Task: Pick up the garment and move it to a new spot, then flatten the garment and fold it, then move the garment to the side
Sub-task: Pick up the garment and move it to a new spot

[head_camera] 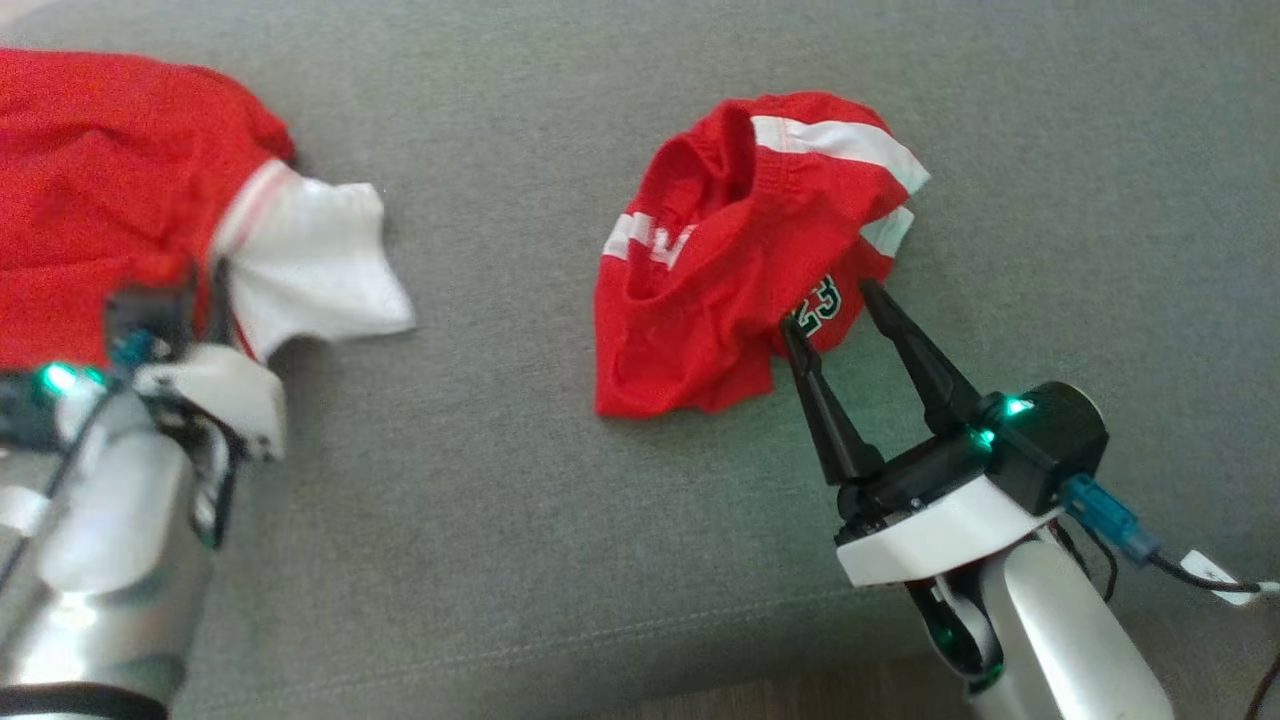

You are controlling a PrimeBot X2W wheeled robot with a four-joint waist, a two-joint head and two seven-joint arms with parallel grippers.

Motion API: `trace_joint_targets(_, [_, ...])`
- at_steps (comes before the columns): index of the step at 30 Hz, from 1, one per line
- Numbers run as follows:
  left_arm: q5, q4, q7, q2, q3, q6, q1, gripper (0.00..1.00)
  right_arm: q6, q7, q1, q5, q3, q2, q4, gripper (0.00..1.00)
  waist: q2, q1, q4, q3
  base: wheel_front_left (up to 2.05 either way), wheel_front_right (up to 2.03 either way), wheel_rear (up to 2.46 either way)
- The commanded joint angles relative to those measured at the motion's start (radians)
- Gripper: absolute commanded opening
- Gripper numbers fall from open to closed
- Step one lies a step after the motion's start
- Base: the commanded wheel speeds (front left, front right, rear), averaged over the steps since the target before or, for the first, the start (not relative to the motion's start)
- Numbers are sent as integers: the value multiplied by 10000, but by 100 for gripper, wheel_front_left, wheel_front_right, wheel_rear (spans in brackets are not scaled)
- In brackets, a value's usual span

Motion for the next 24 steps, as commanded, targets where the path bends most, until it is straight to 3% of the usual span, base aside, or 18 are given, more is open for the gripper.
trace_joint_targets(1, [193,-965,-129,748,542,266,-238,0,0,-92,39,-20,240,24,-252,100,0,0,182,-133,0,0,0])
trace_joint_targets(5, [405,-2247,-132,1599,987,698,159,0,0,-92,93,10,270,24,-201,100,0,0,320,-258,0,0,0])
trace_joint_targets(10, [455,-2598,42,2502,1494,1219,632,0,0,-92,105,43,327,24,-201,100,0,0,343,-260,0,0,0])
trace_joint_targets(16, [57,-1848,647,2663,1751,1240,1006,0,0,-92,3,37,370,24,-197,100,0,0,271,-130,0,0,0])
trace_joint_targets(17, [-19,-1715,602,2613,1799,1267,1010,9,0,-92,-14,30,384,24,-188,100,0,0,246,-131,0,0,0])
trace_joint_targets(18, [-54,-1638,547,2552,1814,1313,1022,47,0,-92,-25,19,379,24,-188,100,0,0,225,-149,0,0,0])
trace_joint_targets(19, [-101,-1622,459,2468,1838,1360,1025,100,0,-92,-24,7,356,24,-192,100,0,0,212,-179,0,0,0])
trace_joint_targets(24, [-434,-2182,17,1941,1962,1353,1233,100,0,-92,95,-33,336,24,-104,100,0,0,161,-598,0,0,0])
